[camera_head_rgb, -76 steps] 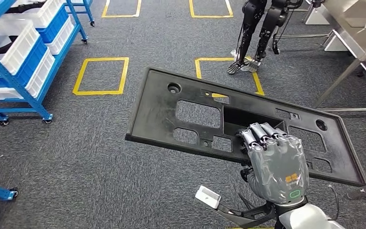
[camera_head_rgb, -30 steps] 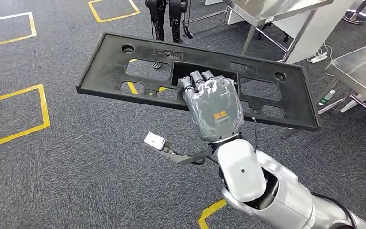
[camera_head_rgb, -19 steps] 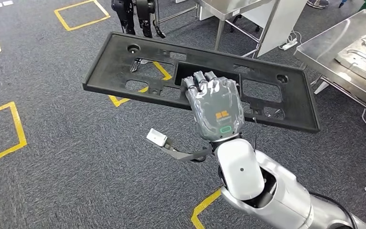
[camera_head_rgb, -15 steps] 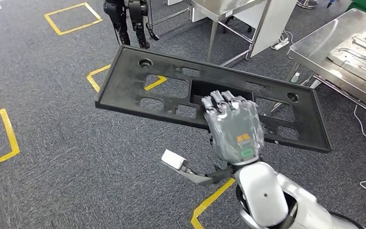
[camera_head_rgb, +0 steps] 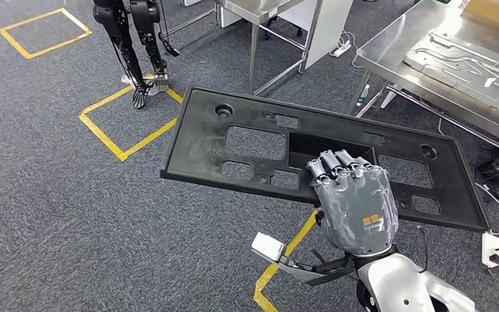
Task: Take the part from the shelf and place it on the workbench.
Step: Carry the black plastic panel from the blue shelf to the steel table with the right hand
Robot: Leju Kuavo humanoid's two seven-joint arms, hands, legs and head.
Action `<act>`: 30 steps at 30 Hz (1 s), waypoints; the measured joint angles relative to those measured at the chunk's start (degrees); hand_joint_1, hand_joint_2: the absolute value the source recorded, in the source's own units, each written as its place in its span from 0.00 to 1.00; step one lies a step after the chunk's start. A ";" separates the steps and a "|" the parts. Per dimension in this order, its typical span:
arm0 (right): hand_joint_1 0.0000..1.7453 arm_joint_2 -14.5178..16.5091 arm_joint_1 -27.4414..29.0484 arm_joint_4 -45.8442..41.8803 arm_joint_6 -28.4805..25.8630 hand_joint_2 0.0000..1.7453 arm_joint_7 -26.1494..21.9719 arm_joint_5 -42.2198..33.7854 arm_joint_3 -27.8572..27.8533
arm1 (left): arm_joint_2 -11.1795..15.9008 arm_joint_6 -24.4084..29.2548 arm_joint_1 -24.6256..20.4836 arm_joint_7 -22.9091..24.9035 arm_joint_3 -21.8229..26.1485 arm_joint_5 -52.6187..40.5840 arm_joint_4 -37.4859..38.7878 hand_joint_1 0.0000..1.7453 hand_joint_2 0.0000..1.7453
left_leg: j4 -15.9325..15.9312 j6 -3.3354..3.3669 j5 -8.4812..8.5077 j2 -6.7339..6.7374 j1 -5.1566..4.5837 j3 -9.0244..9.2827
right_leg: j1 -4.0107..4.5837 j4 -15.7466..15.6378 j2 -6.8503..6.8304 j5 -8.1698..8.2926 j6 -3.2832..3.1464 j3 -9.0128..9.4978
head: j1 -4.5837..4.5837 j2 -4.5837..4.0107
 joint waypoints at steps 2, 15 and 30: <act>1.00 -0.70 0.94 -0.39 -1.21 1.00 -0.55 0.00 -1.02 | -0.09 -0.16 -0.07 0.01 0.18 0.02 0.02 0.00 1.00 | -0.28 -0.28 -0.12 1.12 -0.13 0.29 | 0.93 -2.59 -1.66 -0.10 -0.70 1.03 | 0.01 0.00; 1.00 -5.50 17.42 -6.58 -7.55 1.00 -14.50 -0.02 -23.03 | 0.16 -2.49 0.37 1.69 2.35 -0.03 0.02 0.00 1.00 | 2.66 -1.07 0.89 -6.09 -0.05 -2.17 | -0.50 -3.82 7.46 -0.41 -0.17 3.10 | 0.01 0.00; 1.00 -5.66 21.04 -6.69 -7.89 1.00 -16.09 -0.02 -30.08 | 0.10 -3.02 0.01 1.73 2.89 -0.16 0.00 0.00 1.00 | -1.48 0.86 0.72 -0.48 -0.06 0.82 | -1.07 -0.77 0.95 -0.39 2.34 0.87 | 0.09 -0.01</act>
